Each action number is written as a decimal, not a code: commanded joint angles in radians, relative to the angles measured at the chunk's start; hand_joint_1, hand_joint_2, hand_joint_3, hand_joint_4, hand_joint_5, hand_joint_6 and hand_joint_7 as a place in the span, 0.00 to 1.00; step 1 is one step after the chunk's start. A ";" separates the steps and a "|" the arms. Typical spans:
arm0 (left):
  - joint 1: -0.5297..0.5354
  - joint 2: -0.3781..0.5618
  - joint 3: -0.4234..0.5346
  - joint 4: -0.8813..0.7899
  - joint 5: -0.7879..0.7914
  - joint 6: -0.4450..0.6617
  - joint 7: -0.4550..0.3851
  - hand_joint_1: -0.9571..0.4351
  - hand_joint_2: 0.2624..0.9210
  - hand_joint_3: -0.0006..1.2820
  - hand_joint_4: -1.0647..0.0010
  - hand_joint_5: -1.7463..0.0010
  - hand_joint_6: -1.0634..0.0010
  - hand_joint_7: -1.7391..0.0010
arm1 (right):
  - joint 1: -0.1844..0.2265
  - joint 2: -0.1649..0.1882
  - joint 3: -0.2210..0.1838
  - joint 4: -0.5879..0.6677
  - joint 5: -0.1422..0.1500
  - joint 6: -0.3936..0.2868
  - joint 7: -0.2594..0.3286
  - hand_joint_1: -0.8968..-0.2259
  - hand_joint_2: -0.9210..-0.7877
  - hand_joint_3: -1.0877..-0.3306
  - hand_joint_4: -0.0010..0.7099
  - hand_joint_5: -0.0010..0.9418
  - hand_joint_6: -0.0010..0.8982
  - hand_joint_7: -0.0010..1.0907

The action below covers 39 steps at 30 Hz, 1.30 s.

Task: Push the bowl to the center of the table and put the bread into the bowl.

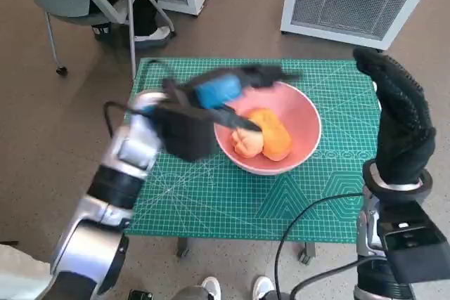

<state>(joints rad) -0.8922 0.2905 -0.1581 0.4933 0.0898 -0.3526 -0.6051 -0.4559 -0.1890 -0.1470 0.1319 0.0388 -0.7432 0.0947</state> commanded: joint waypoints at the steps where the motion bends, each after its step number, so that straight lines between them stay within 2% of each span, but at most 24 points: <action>1: 0.088 -0.048 0.095 -0.134 -0.115 -0.031 0.084 0.46 1.00 0.13 0.77 0.97 0.64 0.96 | -0.011 -0.005 -0.005 -0.011 0.021 0.027 -0.002 0.64 0.00 0.68 0.62 0.01 0.10 0.64; 3: 0.122 -0.076 0.122 -0.185 -0.155 -0.028 0.120 0.47 1.00 0.15 0.75 0.97 0.64 0.94 | -0.017 -0.006 -0.005 -0.018 0.021 0.034 -0.003 0.64 0.00 0.68 0.62 0.01 0.10 0.64; 6: 0.180 -0.128 0.158 -0.248 -0.212 -0.051 0.177 0.47 1.00 0.20 0.72 0.96 0.83 0.69 | -0.027 -0.006 -0.005 -0.036 0.026 0.051 -0.002 0.64 0.00 0.69 0.62 0.01 0.10 0.64; 9: 0.212 -0.160 0.177 -0.280 -0.245 -0.065 0.215 0.47 1.00 0.24 0.72 0.95 0.93 0.57 | -0.033 -0.006 -0.005 -0.052 0.030 0.065 -0.001 0.64 0.00 0.69 0.62 0.01 0.10 0.63; 12: 0.238 -0.186 0.192 -0.305 -0.264 -0.082 0.248 0.46 1.00 0.26 0.72 0.94 0.98 0.51 | -0.043 -0.006 -0.003 -0.074 0.036 0.088 0.000 0.64 0.00 0.69 0.62 0.01 0.10 0.63; 16: 0.251 -0.197 0.204 -0.315 -0.291 -0.085 0.258 0.46 1.00 0.29 0.72 0.93 0.99 0.49 | -0.056 -0.010 -0.002 -0.094 0.049 0.112 0.006 0.64 0.00 0.69 0.62 0.01 0.10 0.63; 20: 0.264 -0.214 0.212 -0.339 -0.345 -0.052 0.248 0.46 1.00 0.32 0.92 0.71 1.00 0.48 | -0.069 -0.018 0.001 -0.112 0.046 0.129 0.011 0.63 0.00 0.69 0.62 0.01 0.10 0.63; 24: 0.269 -0.227 0.215 -0.354 -0.390 -0.036 0.235 0.46 1.00 0.34 0.98 0.63 1.00 0.48 | -0.082 -0.030 0.000 -0.112 0.038 0.131 0.017 0.62 0.00 0.68 0.61 0.01 0.09 0.63; 30: 0.277 -0.243 0.212 -0.371 -0.428 -0.028 0.219 0.45 1.00 0.35 1.00 0.60 1.00 0.50 | -0.098 -0.040 0.004 -0.101 0.038 0.128 0.028 0.61 0.00 0.68 0.61 0.00 0.09 0.63; 39: 0.295 -0.262 0.201 -0.392 -0.423 -0.025 0.220 0.45 1.00 0.36 1.00 0.62 1.00 0.53 | -0.099 -0.050 0.014 -0.101 0.032 0.139 0.039 0.58 0.00 0.67 0.59 0.00 0.07 0.63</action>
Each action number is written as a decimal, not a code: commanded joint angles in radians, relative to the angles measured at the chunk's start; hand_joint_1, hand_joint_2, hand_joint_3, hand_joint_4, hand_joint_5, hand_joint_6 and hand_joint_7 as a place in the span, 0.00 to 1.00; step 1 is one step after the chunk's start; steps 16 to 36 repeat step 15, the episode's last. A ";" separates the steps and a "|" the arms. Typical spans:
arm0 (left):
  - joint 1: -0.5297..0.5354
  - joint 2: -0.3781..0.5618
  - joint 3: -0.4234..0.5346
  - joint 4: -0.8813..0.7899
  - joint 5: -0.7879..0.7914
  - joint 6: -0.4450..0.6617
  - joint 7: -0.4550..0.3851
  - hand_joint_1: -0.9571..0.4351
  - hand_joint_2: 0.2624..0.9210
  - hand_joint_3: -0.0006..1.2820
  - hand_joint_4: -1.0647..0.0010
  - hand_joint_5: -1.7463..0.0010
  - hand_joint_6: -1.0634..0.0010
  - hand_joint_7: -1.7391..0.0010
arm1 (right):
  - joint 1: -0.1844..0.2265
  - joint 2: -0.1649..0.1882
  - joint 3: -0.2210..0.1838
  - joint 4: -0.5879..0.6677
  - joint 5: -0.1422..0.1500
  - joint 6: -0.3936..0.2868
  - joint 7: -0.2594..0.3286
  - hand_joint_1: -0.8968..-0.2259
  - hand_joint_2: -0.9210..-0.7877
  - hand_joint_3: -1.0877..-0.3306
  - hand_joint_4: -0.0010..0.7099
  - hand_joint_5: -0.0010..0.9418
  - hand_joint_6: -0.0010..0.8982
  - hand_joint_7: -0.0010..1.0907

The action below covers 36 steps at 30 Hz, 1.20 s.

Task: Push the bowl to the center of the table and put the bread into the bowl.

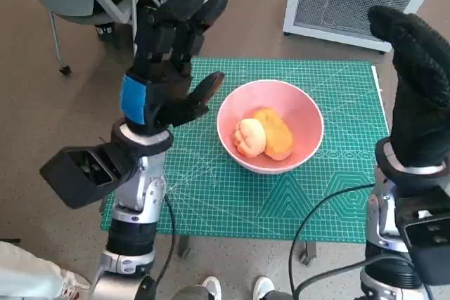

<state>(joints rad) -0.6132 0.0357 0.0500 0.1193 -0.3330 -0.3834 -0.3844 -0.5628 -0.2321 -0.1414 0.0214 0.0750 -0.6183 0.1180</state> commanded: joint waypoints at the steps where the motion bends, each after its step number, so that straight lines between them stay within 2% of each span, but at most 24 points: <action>1: 0.017 -0.006 -0.008 -0.017 0.006 0.004 0.000 0.45 1.00 0.36 1.00 0.62 1.00 0.53 | 0.006 -0.008 0.010 0.010 -0.002 0.017 0.017 0.58 0.00 0.66 0.59 0.00 0.07 0.63; 8: 0.022 -0.007 -0.011 -0.004 0.029 -0.012 0.000 0.45 1.00 0.36 1.00 0.62 1.00 0.54 | -0.009 -0.005 0.015 0.013 0.022 0.049 0.032 0.57 0.00 0.66 0.57 0.00 0.07 0.63; 13: 0.028 -0.007 -0.009 0.000 0.025 -0.022 -0.006 0.45 1.00 0.36 1.00 0.63 1.00 0.54 | -0.020 0.004 0.020 0.012 0.052 0.076 0.047 0.57 0.00 0.67 0.57 0.00 0.06 0.64; 36: 0.028 -0.006 -0.007 0.001 0.024 -0.024 -0.007 0.45 0.99 0.36 1.00 0.63 1.00 0.55 | -0.020 0.005 0.022 0.005 0.049 0.084 0.044 0.57 0.00 0.67 0.57 0.00 0.06 0.64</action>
